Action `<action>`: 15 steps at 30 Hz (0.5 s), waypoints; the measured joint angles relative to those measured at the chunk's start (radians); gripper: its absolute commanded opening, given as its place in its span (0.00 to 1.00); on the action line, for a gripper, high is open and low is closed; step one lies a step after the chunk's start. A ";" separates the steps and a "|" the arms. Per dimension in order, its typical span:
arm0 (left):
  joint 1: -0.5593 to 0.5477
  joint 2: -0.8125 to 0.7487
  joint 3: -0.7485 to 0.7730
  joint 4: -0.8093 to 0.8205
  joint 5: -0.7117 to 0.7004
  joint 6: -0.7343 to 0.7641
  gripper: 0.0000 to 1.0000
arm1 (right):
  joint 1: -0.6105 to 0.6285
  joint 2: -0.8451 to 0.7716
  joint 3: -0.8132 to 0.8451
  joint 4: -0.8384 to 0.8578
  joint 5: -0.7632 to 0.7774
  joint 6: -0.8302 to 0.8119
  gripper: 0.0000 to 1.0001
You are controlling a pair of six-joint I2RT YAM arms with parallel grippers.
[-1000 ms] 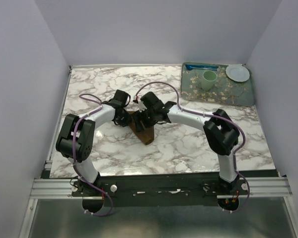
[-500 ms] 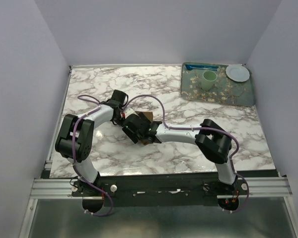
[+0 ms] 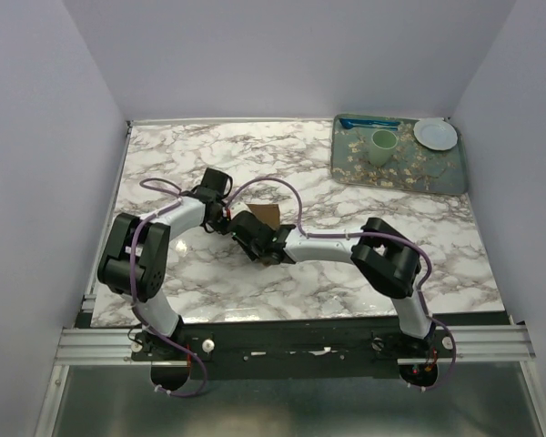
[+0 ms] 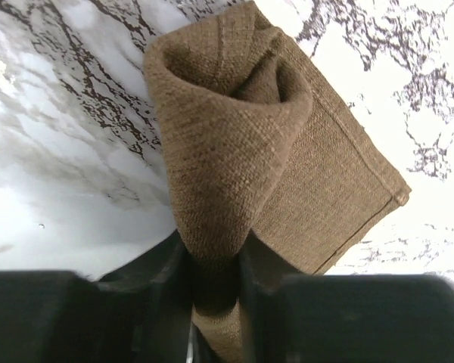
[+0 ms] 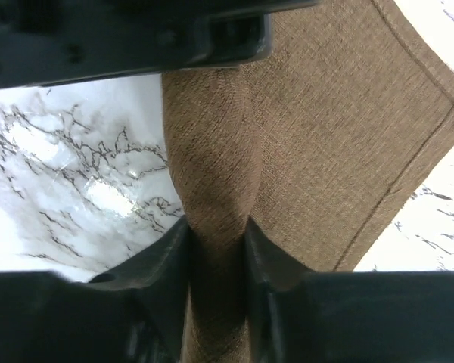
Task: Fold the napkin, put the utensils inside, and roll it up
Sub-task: Roll the napkin with the utensil
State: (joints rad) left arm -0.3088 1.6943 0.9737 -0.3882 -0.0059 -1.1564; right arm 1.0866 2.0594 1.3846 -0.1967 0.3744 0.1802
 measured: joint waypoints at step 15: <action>0.077 -0.246 -0.142 0.130 0.056 0.277 0.95 | -0.259 0.006 -0.018 0.049 -0.690 0.114 0.24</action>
State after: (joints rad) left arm -0.2321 1.4483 0.8314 -0.2577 0.0498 -0.8791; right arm 0.8276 2.0651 1.3670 -0.1478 -0.3153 0.2939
